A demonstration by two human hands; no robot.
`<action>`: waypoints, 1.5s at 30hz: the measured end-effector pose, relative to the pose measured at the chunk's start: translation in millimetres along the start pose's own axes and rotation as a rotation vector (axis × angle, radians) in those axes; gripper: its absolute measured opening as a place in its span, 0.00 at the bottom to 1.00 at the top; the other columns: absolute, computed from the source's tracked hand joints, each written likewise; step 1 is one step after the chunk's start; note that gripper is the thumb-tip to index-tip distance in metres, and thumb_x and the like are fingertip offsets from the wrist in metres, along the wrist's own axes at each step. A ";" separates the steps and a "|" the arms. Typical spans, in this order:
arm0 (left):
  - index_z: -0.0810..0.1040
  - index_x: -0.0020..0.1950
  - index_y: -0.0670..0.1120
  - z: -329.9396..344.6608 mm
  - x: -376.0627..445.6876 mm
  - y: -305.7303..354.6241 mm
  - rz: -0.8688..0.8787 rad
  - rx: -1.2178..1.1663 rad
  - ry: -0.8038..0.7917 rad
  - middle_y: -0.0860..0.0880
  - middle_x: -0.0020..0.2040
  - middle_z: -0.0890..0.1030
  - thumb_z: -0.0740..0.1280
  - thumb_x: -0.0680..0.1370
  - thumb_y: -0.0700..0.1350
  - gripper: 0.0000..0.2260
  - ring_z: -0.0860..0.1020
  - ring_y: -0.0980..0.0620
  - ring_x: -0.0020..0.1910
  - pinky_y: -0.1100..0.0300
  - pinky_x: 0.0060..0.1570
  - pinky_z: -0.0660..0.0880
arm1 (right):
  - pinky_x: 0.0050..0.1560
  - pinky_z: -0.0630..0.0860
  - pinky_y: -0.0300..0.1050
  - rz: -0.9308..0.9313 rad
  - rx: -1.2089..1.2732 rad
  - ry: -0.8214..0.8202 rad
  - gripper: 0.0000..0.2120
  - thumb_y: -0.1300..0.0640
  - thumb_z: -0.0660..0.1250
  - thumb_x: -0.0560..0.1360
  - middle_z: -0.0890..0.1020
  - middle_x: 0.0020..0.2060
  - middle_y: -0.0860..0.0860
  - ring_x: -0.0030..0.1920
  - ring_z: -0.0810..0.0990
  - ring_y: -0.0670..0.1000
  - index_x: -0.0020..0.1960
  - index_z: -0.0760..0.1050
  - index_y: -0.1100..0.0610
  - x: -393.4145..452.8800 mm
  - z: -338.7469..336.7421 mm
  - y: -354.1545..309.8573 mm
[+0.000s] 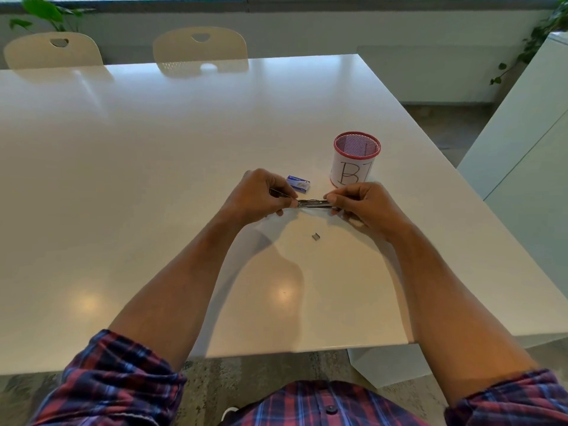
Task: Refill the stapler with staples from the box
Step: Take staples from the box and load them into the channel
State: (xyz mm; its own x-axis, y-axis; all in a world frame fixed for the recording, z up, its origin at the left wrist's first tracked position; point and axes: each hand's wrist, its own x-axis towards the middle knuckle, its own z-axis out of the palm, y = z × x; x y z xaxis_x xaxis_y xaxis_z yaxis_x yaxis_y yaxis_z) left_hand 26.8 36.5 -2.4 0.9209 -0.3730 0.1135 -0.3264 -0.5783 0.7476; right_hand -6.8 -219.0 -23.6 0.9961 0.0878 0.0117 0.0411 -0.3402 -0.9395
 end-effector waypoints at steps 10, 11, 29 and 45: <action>0.89 0.47 0.54 -1.4 10.7 -3.2 0.031 0.134 0.015 0.58 0.39 0.86 0.79 0.72 0.47 0.05 0.83 0.60 0.41 0.60 0.45 0.79 | 0.52 0.69 0.34 -0.235 -0.451 0.070 0.11 0.59 0.76 0.74 0.81 0.45 0.45 0.51 0.76 0.43 0.55 0.86 0.54 3.4 6.2 2.2; 0.89 0.47 0.54 -1.2 12.0 -3.7 0.031 0.145 0.010 0.58 0.40 0.86 0.79 0.72 0.48 0.05 0.83 0.59 0.42 0.60 0.45 0.79 | 0.54 0.70 0.38 -0.236 -0.483 0.070 0.11 0.59 0.76 0.74 0.81 0.47 0.47 0.53 0.75 0.47 0.56 0.86 0.55 5.2 6.1 3.0; 0.87 0.46 0.51 22.4 3.5 -11.6 0.020 -0.007 0.092 0.54 0.41 0.86 0.78 0.73 0.44 0.04 0.83 0.57 0.41 0.75 0.38 0.72 | 0.51 0.73 0.45 -0.302 -0.491 0.041 0.10 0.54 0.73 0.77 0.79 0.45 0.44 0.50 0.76 0.48 0.58 0.86 0.52 9.2 8.1 13.3; 0.85 0.58 0.51 23.9 -2.8 3.8 0.090 0.120 0.039 0.55 0.49 0.85 0.76 0.76 0.43 0.12 0.81 0.60 0.44 0.66 0.46 0.77 | 0.54 0.74 0.46 -0.230 -0.490 0.020 0.14 0.51 0.74 0.77 0.78 0.51 0.45 0.56 0.75 0.50 0.62 0.83 0.49 4.0 9.0 12.7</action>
State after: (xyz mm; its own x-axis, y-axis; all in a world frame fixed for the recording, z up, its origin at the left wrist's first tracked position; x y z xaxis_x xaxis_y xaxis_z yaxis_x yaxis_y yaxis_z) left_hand 17.9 18.0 -15.5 0.8936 -0.4001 0.2037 -0.4290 -0.6274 0.6498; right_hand -3.0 -214.5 -38.5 0.9581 0.1951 0.2098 0.2855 -0.7113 -0.6423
